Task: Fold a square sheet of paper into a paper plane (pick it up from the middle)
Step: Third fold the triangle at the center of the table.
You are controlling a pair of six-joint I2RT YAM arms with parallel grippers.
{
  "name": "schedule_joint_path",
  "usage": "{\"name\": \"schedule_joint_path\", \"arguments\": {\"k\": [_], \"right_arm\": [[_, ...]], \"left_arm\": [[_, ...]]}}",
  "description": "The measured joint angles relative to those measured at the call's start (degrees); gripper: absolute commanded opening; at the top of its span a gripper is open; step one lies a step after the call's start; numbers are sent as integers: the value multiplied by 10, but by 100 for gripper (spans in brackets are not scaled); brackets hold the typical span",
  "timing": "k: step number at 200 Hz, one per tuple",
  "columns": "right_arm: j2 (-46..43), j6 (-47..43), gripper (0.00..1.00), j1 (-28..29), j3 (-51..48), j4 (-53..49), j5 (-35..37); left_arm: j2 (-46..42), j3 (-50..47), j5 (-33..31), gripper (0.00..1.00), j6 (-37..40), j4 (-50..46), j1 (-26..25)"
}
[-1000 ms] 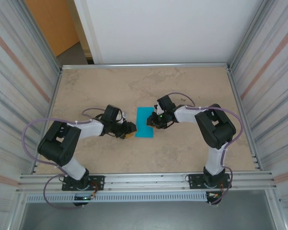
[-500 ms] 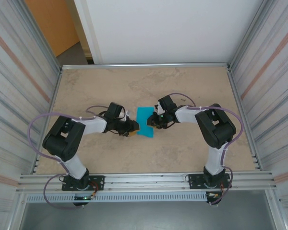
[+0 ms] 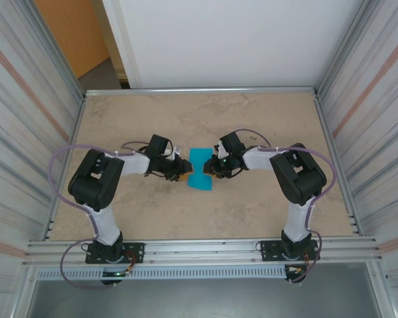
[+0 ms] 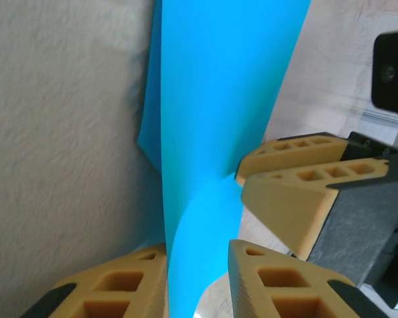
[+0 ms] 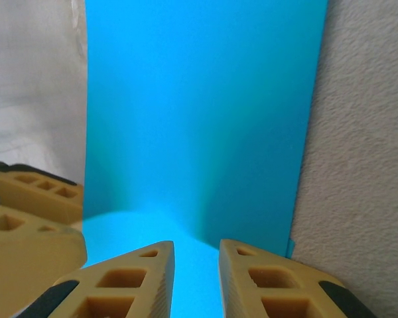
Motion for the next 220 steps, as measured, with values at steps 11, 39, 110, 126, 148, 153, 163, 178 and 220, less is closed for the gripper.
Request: {"name": "schedule_joint_path", "arguments": {"k": [11, 39, 110, 126, 148, 153, 163, 178, 220], "right_arm": [[0, 0, 28, 0, 0, 0, -1], [0, -1, 30, -1, 0, 2, -4], [-33, -56, 54, -1, 0, -10, 28], [-76, -90, 60, 6, -10, -14, 70], [-142, -142, 66, 35, -26, -13, 134], [-154, -156, 68, 46, -29, -12, 150], [-172, -181, 70, 67, -37, -7, 178], [-189, -218, 72, 100, -55, 11, 222], [-193, -333, 72, 193, -120, 48, 307]], "left_arm": [[6, 7, 7, 25, 0, -3, 2], [21, 23, 21, 15, 10, -21, 7], [32, 31, 28, 4, 17, -46, 8], [25, 31, 25, 4, 10, -47, 8], [8, 26, 18, 4, -2, -47, 8], [3, 25, 17, 4, -5, -47, 8], [-5, 21, 15, 4, -12, -46, 8], [-14, 17, 13, 4, -22, -44, 8], [-15, 15, 12, 4, -41, -43, 8]]}}
